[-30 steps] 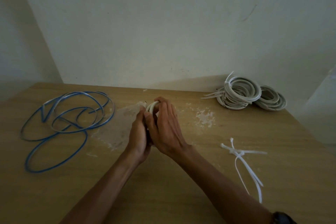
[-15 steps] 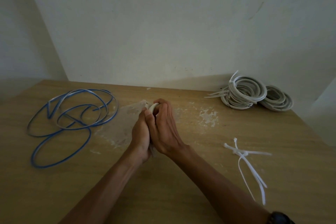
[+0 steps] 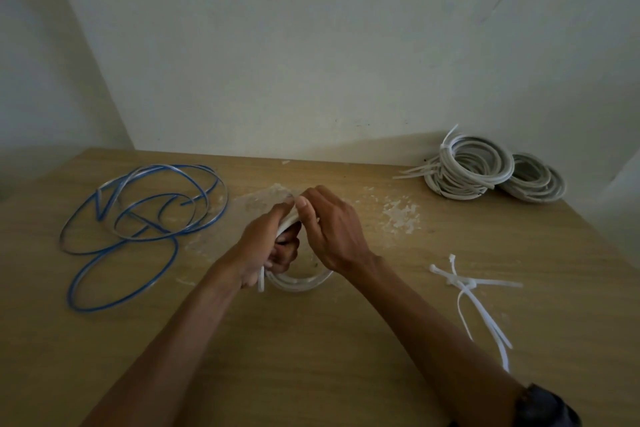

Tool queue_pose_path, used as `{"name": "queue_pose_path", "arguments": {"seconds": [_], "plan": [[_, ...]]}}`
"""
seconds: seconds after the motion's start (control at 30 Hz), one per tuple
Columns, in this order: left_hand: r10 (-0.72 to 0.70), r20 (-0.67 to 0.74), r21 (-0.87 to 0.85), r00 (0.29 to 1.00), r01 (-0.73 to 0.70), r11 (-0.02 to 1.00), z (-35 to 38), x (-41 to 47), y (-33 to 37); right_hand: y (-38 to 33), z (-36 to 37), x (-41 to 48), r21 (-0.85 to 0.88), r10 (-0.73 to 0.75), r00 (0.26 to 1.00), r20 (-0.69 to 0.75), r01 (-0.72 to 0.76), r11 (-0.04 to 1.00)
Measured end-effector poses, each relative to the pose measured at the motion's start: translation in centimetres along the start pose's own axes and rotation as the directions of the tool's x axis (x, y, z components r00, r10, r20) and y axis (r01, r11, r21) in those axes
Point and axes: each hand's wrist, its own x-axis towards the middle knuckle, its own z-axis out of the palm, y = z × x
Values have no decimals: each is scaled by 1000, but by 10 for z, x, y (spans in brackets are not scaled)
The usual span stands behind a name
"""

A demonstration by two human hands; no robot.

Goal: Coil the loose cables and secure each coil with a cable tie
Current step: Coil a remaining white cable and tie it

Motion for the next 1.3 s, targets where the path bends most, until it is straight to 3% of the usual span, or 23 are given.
{"name": "queue_pose_path", "arguments": {"seconds": [0.07, 0.13, 0.23, 0.33, 0.43, 0.6, 0.63, 0.7, 0.77, 0.87, 1.1, 1.23, 1.3], "plan": [[106, -95, 80, 990, -98, 992, 3, 5, -5, 1, 4, -1, -22, 20, 997, -73, -21, 1000], [309, -212, 263, 927, -250, 932, 8, 11, -12, 2, 5, 1, 10, 111, 988, -109, -110, 994], [530, -293, 417, 796, -393, 820, 13, 19, -19, 2, 0, 4, 74, 289, 956, -48, -285, 955], [629, -281, 466, 725, -470, 750, 16, 21, -21, 1, -9, 6, 137, 388, 921, 25, -388, 911], [615, -280, 438, 737, -472, 765, 15, 23, -20, -3, -17, 2, 283, 453, 886, 101, -462, 840], [558, -311, 376, 770, -439, 816, 11, 26, -21, 10, -44, 8, 562, 627, 742, 238, -632, 534], [552, -317, 366, 771, -437, 822, 10, 26, -22, 10, -46, 8, 546, 624, 728, 282, -657, 520], [557, -322, 379, 765, -435, 817, 10, 26, -22, 1, -44, 2, 450, 562, 747, 356, -664, 597], [586, -319, 416, 745, -445, 793, 13, 26, -22, -5, -36, -3, 370, 506, 805, 309, -592, 716], [614, -299, 440, 731, -465, 768, 15, 26, -22, -6, -29, -1, 334, 515, 832, 204, -554, 763], [741, -235, 528, 629, -557, 641, 14, 27, -25, -7, -38, 3, 437, 536, 779, 325, -627, 645], [725, -287, 498, 626, -549, 671, 19, 24, -26, -5, -34, 5, 544, 600, 731, 325, -664, 514], [739, -327, 497, 589, -558, 665, 22, 27, -28, -4, -31, 5, 560, 649, 700, 298, -679, 475]]}}
